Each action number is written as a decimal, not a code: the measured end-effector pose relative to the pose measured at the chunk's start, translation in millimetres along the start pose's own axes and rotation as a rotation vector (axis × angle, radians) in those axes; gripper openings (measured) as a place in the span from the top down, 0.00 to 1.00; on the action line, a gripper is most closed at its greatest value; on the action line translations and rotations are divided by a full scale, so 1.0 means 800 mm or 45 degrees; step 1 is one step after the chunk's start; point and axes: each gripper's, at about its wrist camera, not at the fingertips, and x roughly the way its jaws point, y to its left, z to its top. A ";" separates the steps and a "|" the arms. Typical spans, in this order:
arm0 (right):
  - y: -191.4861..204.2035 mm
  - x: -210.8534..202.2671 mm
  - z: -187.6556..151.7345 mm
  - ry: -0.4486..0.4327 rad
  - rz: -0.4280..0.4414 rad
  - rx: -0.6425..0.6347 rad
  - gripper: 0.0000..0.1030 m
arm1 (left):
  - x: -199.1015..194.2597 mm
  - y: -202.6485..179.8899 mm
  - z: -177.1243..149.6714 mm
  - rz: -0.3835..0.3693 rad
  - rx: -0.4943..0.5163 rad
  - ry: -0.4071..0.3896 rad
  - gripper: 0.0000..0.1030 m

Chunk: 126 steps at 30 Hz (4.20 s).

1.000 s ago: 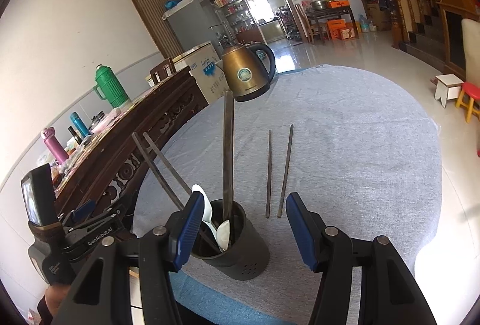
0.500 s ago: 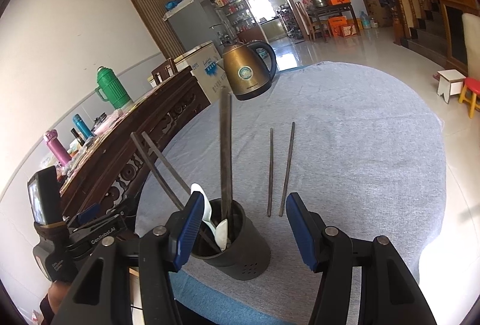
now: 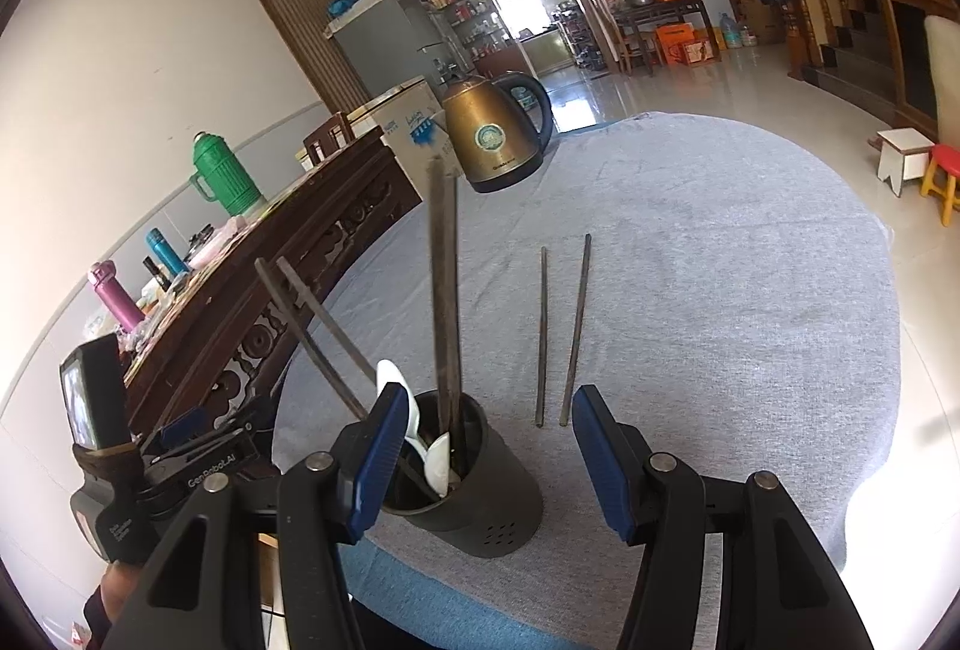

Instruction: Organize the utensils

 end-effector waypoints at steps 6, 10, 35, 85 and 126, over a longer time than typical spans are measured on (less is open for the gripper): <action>-0.014 0.004 0.003 0.005 -0.014 0.044 0.42 | 0.009 -0.001 -0.001 -0.001 0.002 0.026 0.12; -0.019 0.010 0.004 0.019 -0.018 0.053 0.42 | 0.015 -0.002 -0.001 0.001 0.003 0.038 0.12; -0.062 0.062 0.040 0.089 -0.141 0.150 0.42 | 0.087 0.011 0.017 -0.014 -0.004 0.128 0.12; -0.159 0.338 0.174 0.593 -0.433 0.019 0.94 | 0.326 -0.256 0.170 -0.579 0.319 0.704 0.37; -0.131 0.355 0.153 0.698 -0.534 -0.085 0.92 | 0.299 -0.251 0.158 -0.601 0.535 0.599 0.95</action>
